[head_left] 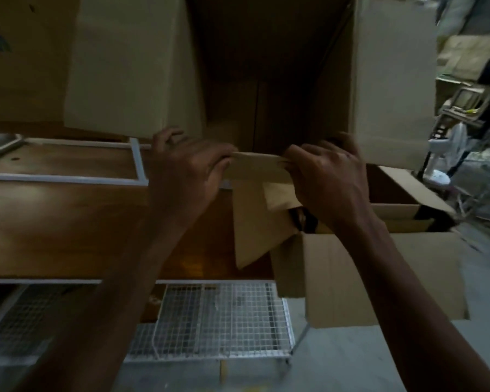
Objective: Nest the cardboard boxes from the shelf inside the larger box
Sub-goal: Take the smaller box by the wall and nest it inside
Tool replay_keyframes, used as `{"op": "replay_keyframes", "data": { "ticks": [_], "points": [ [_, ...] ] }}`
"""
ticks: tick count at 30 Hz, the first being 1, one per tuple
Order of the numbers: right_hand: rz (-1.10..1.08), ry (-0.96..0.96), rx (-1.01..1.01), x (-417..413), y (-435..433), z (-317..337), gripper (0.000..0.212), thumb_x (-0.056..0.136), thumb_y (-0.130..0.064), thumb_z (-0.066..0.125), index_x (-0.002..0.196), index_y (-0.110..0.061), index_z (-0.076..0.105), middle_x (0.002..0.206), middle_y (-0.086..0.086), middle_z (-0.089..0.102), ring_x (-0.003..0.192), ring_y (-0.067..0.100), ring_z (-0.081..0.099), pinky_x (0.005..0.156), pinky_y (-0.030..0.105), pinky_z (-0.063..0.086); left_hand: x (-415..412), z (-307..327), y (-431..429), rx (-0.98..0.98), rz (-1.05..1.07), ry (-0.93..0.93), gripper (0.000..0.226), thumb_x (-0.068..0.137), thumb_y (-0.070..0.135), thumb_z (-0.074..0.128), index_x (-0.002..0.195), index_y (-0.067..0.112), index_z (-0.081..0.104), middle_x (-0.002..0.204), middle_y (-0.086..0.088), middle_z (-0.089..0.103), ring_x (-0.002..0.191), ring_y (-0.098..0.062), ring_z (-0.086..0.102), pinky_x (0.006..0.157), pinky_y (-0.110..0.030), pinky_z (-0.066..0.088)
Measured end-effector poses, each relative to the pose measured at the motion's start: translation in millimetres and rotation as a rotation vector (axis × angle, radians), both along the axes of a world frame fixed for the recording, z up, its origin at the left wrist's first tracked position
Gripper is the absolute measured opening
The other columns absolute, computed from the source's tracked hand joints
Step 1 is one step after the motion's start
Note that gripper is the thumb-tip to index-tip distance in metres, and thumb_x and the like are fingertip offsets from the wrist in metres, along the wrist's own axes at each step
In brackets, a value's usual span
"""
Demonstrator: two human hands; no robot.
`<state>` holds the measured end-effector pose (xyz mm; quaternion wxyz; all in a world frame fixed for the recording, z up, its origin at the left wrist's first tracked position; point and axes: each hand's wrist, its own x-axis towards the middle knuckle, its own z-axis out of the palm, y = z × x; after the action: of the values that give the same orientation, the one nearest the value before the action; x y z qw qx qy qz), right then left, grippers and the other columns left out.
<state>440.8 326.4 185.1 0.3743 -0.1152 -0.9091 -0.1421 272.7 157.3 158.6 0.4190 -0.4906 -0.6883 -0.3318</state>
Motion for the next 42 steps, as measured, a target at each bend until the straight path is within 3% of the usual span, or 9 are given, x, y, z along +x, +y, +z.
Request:
{"op": "replay_keyframes", "data": {
  "ticks": [4, 8, 15, 22, 32, 37, 39, 42],
  "points": [
    [-0.009, 0.002, -0.009, 33, 55, 7, 0.014, 0.101, -0.029, 0.058, 0.108, -0.02, 0.066, 0.099, 0.006, 0.076, 0.093, 0.031, 0.072, 0.099, 0.051, 0.043, 28, 6, 60, 0.015, -0.028, -0.007, 0.02, 0.095, 0.027, 0.071, 0.113, 0.022, 0.077, 0.107, 0.003, 0.08, 0.096, -0.019, 0.074, 0.104, -0.048, 0.04],
    [-0.019, -0.021, -0.061, 56, 100, 4, 0.024, 0.098, -0.034, 0.049, 0.111, -0.02, 0.063, 0.101, 0.007, 0.075, 0.097, 0.035, 0.071, 0.095, 0.059, 0.05, 48, 3, 109, 0.017, -0.059, -0.026, 0.019, 0.096, 0.029, 0.069, 0.112, 0.024, 0.076, 0.107, 0.006, 0.079, 0.096, -0.018, 0.073, 0.103, -0.048, 0.039],
    [-0.091, 0.022, -0.045, 86, 155, -3, 0.009, 0.1, -0.027, 0.06, 0.106, -0.022, 0.066, 0.097, 0.003, 0.076, 0.094, 0.031, 0.07, 0.107, 0.054, 0.039, 67, 6, 175, -0.008, -0.121, -0.023, 0.018, 0.093, 0.029, 0.071, 0.11, 0.026, 0.077, 0.105, 0.009, 0.079, 0.096, -0.014, 0.072, 0.103, -0.038, 0.033],
    [-0.053, 0.049, -0.065, 119, 218, -10, 0.024, 0.101, -0.033, 0.049, 0.11, -0.021, 0.068, 0.102, 0.004, 0.076, 0.093, 0.03, 0.07, 0.104, 0.05, 0.037, 104, 9, 227, -0.053, -0.131, 0.002, 0.017, 0.094, 0.03, 0.069, 0.109, 0.028, 0.077, 0.103, 0.01, 0.079, 0.096, -0.013, 0.072, 0.104, -0.037, 0.032],
    [0.145, 0.02, -0.143, 160, 303, -8, 0.018, 0.096, -0.025, 0.057, 0.108, -0.02, 0.07, 0.097, 0.002, 0.077, 0.085, 0.025, 0.072, 0.1, 0.048, 0.041, 168, 17, 284, -0.083, -0.024, -0.017, 0.017, 0.091, 0.027, 0.074, 0.107, 0.027, 0.077, 0.105, 0.009, 0.079, 0.094, -0.014, 0.072, 0.1, -0.035, 0.03],
    [0.218, -0.057, -0.208, 173, 320, -2, 0.01, 0.098, -0.022, 0.061, 0.102, -0.02, 0.071, 0.081, -0.002, 0.073, 0.065, 0.021, 0.066, 0.09, 0.052, 0.051, 186, 21, 293, -0.143, -0.01, -0.049, 0.017, 0.091, 0.034, 0.073, 0.108, 0.029, 0.076, 0.099, 0.009, 0.079, 0.088, -0.015, 0.069, 0.091, -0.032, 0.028],
    [0.223, -0.107, -0.247, 166, 323, 2, 0.01, 0.097, -0.024, 0.063, 0.104, -0.023, 0.071, 0.079, -0.005, 0.07, 0.065, 0.021, 0.065, 0.08, 0.045, 0.051, 183, 21, 295, -0.151, -0.006, -0.126, 0.017, 0.091, 0.033, 0.074, 0.108, 0.03, 0.076, 0.095, 0.012, 0.078, 0.084, -0.014, 0.066, 0.087, -0.029, 0.026],
    [0.232, -0.194, -0.252, 147, 325, 2, 0.017, 0.099, -0.025, 0.062, 0.113, -0.026, 0.071, 0.085, -0.005, 0.073, 0.071, 0.015, 0.065, 0.077, 0.035, 0.048, 168, 9, 296, -0.182, 0.053, -0.289, 0.018, 0.094, 0.037, 0.073, 0.112, 0.036, 0.075, 0.07, 0.029, 0.055, 0.076, -0.009, 0.051, 0.085, -0.03, 0.029]
  ]
}}
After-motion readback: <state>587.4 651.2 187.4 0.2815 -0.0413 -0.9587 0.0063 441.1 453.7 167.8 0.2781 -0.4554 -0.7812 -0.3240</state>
